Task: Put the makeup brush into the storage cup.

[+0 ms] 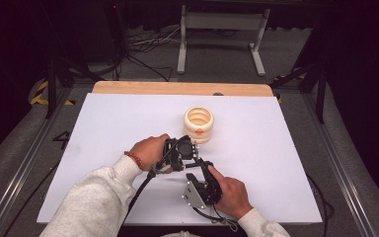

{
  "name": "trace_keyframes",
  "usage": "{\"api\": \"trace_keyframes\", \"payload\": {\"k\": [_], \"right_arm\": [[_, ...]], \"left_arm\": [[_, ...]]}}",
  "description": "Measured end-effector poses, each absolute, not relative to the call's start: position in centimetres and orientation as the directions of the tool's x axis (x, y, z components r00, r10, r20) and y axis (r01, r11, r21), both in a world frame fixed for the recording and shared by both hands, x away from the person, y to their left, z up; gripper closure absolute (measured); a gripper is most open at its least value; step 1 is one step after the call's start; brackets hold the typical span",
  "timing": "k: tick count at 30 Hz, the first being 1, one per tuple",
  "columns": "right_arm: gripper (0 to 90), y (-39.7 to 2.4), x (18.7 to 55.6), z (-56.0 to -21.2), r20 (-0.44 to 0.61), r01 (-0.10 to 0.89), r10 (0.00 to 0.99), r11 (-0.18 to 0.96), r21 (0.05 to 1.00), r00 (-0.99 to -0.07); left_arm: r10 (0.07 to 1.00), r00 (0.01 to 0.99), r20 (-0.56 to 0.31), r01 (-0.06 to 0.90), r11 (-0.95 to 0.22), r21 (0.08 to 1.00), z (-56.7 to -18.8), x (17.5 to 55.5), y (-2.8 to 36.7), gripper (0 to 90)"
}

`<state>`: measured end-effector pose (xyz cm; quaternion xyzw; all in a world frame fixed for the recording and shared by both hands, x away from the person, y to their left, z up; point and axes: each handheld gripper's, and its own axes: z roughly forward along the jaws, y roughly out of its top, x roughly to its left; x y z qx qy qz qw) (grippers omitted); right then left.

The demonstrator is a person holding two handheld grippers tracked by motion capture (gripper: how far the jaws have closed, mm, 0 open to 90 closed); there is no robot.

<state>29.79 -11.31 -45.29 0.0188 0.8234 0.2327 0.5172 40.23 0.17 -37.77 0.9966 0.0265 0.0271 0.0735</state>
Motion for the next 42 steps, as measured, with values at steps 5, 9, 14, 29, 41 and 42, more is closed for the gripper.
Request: {"api": "trace_keyframes", "payload": {"k": [5,9,14,29,41,42], "right_arm": [[43.9,-10.8,30.0,-45.8,-0.863,-0.202,0.224,0.917,0.344,-0.453],[54.4,-10.4,30.0,-46.1,-0.889,-0.205,0.169,0.939,0.277,-0.426],[65.2,-9.9,30.0,-46.3,-0.91,-0.206,0.116,0.955,0.212,-0.397],[79.3,-9.1,30.2,-46.9,-0.922,-0.18,0.017,0.979,0.093,-0.386],[79.5,-10.3,30.8,-46.2,-0.906,-0.118,0.107,0.979,0.169,-0.409],[79.5,-10.4,30.8,-46.1,-0.902,-0.113,0.124,0.976,0.186,-0.414]], "left_arm": [[0.042,0.998,0.051,0.034,-0.989,0.147,-37.7,40.1,-0.2,80.0],[0.038,0.998,0.055,0.029,-0.989,0.143,-37.8,39.9,-0.5,80.0],[0.025,0.998,0.052,0.017,-0.991,0.135,-37.8,39.7,-0.6,80.0],[0.014,0.999,0.046,0.008,-0.991,0.132,-37.8,39.3,-1.2,79.6],[0.059,0.985,0.163,-0.01,-0.92,0.392,-36.2,39.6,1.2,60.4],[0.08,0.982,0.169,0.002,-0.908,0.419,-36.1,39.6,1.7,58.2]]}}
